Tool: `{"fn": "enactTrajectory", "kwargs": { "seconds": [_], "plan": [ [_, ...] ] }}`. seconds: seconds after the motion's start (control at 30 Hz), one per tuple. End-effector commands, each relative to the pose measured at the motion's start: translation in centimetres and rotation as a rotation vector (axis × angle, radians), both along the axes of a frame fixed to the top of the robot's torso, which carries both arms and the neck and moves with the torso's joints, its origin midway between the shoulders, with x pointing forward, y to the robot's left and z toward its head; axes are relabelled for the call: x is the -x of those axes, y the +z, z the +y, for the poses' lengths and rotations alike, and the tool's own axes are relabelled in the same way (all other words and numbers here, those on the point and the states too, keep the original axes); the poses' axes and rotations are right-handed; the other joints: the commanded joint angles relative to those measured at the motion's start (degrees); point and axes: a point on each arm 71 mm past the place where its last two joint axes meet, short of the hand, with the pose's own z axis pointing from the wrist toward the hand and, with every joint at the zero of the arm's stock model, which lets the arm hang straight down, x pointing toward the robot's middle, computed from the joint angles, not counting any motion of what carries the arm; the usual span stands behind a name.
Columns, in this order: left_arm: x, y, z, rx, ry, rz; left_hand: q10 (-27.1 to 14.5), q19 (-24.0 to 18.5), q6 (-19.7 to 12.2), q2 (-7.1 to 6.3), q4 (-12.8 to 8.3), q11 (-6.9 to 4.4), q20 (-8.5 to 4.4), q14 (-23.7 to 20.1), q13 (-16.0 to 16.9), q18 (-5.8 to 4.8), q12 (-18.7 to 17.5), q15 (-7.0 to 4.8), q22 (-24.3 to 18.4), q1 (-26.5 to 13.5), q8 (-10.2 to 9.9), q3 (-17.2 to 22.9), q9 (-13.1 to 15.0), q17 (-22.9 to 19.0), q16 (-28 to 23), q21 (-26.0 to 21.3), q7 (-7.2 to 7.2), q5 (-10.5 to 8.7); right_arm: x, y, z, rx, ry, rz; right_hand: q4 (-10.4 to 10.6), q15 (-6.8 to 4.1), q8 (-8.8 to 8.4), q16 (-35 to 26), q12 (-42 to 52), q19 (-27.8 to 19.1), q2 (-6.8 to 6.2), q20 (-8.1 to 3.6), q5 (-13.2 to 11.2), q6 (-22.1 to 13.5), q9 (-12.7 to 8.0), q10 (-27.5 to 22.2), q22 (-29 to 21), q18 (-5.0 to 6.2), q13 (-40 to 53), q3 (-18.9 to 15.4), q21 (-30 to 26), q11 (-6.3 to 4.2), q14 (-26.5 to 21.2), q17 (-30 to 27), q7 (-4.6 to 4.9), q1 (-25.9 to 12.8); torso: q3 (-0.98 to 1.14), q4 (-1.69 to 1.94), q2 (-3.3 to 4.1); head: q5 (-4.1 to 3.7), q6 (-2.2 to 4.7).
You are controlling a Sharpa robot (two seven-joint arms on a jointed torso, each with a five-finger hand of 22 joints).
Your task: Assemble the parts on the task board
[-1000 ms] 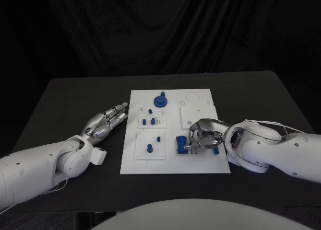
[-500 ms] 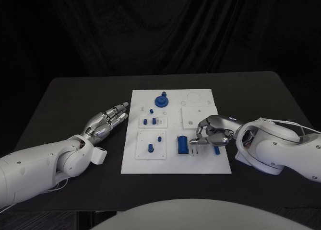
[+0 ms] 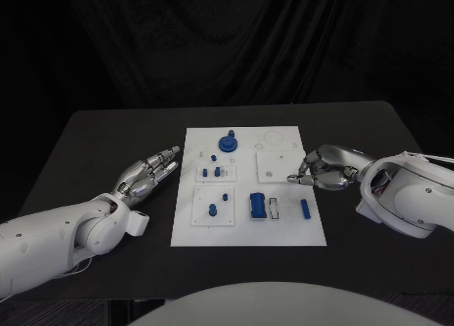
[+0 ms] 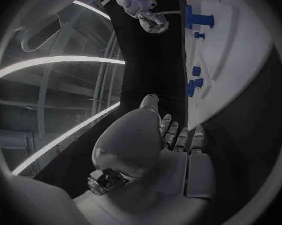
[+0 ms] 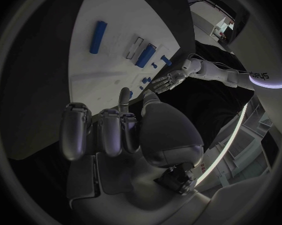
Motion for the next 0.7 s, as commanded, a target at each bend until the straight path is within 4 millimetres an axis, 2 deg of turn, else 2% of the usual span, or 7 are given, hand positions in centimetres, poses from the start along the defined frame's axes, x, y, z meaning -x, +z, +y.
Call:
{"fn": "enactTrajectory", "kwargs": {
  "seconds": [0.03,0.1,0.17,0.27,0.37,0.5,0.7],
  "plan": [
    [0.1,2.0,-0.2,0.035,0.021,-0.197,0.0,0.0,0.6,-0.65,0.1,-0.69,-0.92,0.1,0.0,0.07,0.3,-0.73,-0.1,0.0,0.2,-0.3,0.1,-0.1,-0.2,-0.1,-0.13,0.41,0.0,-0.3,-0.9,0.047,-0.058,0.042,-0.3,0.52,-1.18,0.2,0.2,2.7,-0.28,0.49,4.4,0.5,-1.3,6.1,11.8,-0.21,15.1,0.9,0.3,0.41,3.2,-0.1,0.11,1.9,-0.09,0.06,-0.09,-0.11,0.00],
    [0.2,2.7,-0.3,0.031,0.019,-0.216,-0.1,0.0,0.8,-0.75,0.2,-1.27,-1.54,0.1,0.0,-0.01,0.1,-1.30,-0.2,-0.1,0.2,-0.3,0.1,-0.1,-0.2,-0.1,-0.28,0.40,0.0,-0.5,-1.2,0.061,-0.076,0.055,-0.4,0.57,-2.02,0.1,0.2,2.7,-0.78,0.56,7.7,0.7,-2.3,6.1,11.8,-0.21,15.1,1.6,0.3,0.45,3.2,-0.2,0.19,3.0,-0.04,0.00,-0.04,-0.12,0.00],
    [0.4,3.4,-0.4,0.029,0.020,-0.230,-0.5,0.0,0.9,-0.79,0.3,-2.14,-2.23,0.1,-0.1,0.03,-0.6,-2.08,-0.2,-0.2,0.2,-0.3,0.1,-0.1,-0.2,-0.1,-0.75,0.37,0.1,-0.7,-1.3,0.075,-0.092,0.067,-0.5,0.60,-2.40,0.1,0.2,2.6,-1.12,0.59,8.8,0.8,-2.7,6.1,11.8,-0.16,15.1,2.0,0.1,0.48,3.1,-0.4,0.23,3.6,-0.07,-0.03,-0.09,-0.24,0.00],
    [0.6,4.5,-0.3,0.027,0.021,-0.249,-0.7,0.0,0.7,-0.87,0.4,-2.38,-2.33,0.1,-0.1,0.04,-0.7,-2.17,-0.2,-0.2,0.2,-0.4,0.0,-0.1,-0.2,-0.1,-0.97,0.38,0.4,-1.2,-1.5,0.121,-0.106,0.078,-0.3,0.64,-2.57,0.0,0.2,2.6,-1.40,0.62,8.6,0.8,-2.9,6.1,11.7,-0.13,15.1,1.9,0.0,0.54,3.1,-0.6,0.32,3.5,-0.12,-0.09,-0.20,-0.32,0.00],
    [0.8,5.3,-0.2,0.020,0.020,-0.266,-0.7,0.0,0.7,-0.95,0.4,-2.41,-2.18,0.1,-0.1,0.03,-0.8,-2.04,-0.2,-0.3,0.2,-0.4,0.0,-0.1,-0.2,-0.1,-1.07,0.37,0.6,-1.7,-1.6,0.172,-0.113,0.087,-0.1,0.74,-2.90,-0.1,0.2,2.5,-1.99,0.71,7.4,1.1,-3.4,6.1,11.7,-0.10,15.1,1.8,-0.2,0.65,3.0,-0.9,0.44,3.2,-0.01,-0.12,-0.16,-0.07,0.00],
    [0.9,5.7,0.1,0.012,0.023,-0.278,-0.8,0.0,0.5,-0.99,0.5,-2.53,-2.03,0.1,-0.2,0.04,-0.9,-1.95,-0.2,-0.3,0.1,-0.5,0.0,-0.1,-0.2,-0.1,-1.18,0.36,1.1,-2.6,-1.4,0.219,-0.107,0.096,-0.1,0.77,-3.02,-0.2,0.2,2.5,-2.22,0.73,6.9,1.3,-3.6,6.1,11.7,-0.09,15.1,1.8,-0.2,0.68,3.0,-1.0,0.45,3.3,-0.06,-0.05,-0.21,-0.43,0.00],
    [0.7,5.8,0.3,0.007,0.019,-0.276,-0.9,0.0,0.1,-0.94,0.5,-2.50,-1.75,0.1,-0.2,0.05,-1.0,-1.62,-0.2,-0.3,0.1,-0.4,-0.1,-0.1,-0.2,-0.1,-1.25,0.35,1.7,-3.9,-0.9,0.272,-0.084,0.105,-0.3,0.78,-3.16,-0.3,0.2,2.4,-2.55,0.76,6.2,1.5,-3.9,6.1,11.6,-0.05,15.1,1.8,-0.4,0.69,3.0,-1.2,0.44,3.6,-0.07,-0.19,-0.01,-0.55,0.00]
  ]
}}
